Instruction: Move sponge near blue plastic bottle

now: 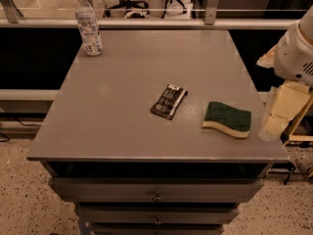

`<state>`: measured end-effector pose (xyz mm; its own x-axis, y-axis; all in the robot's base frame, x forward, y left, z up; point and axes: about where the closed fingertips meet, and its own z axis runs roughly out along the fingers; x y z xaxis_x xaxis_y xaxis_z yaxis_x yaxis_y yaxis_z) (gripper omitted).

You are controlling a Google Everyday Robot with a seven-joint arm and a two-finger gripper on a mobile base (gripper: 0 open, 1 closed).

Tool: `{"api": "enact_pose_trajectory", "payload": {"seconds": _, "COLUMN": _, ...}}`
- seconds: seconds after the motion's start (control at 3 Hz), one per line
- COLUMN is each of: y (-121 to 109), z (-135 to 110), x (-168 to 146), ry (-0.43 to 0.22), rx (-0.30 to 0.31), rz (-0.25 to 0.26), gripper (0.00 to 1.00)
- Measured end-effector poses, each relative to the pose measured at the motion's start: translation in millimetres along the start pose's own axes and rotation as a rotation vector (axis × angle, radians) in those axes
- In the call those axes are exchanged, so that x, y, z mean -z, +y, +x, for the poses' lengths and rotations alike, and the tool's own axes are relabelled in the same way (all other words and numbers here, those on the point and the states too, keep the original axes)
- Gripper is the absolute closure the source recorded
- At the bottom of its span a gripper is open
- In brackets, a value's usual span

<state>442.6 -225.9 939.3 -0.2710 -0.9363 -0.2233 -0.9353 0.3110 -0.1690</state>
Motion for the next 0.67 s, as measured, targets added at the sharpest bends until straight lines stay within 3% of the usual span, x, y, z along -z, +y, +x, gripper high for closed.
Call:
{"api": "enact_pose_trajectory", "payload": {"seconds": 0.33, "y": 3.3, "z": 11.1, "x": -41.2, "ry": -0.009, "rx": -0.040, "rz": -0.074, "gripper": 0.00}}
{"api": "enact_pose_trajectory", "payload": {"seconds": 0.67, "y": 3.3, "z": 11.1, "x": -41.2, "ry": -0.009, "rx": -0.040, "rz": -0.074, "gripper": 0.00}}
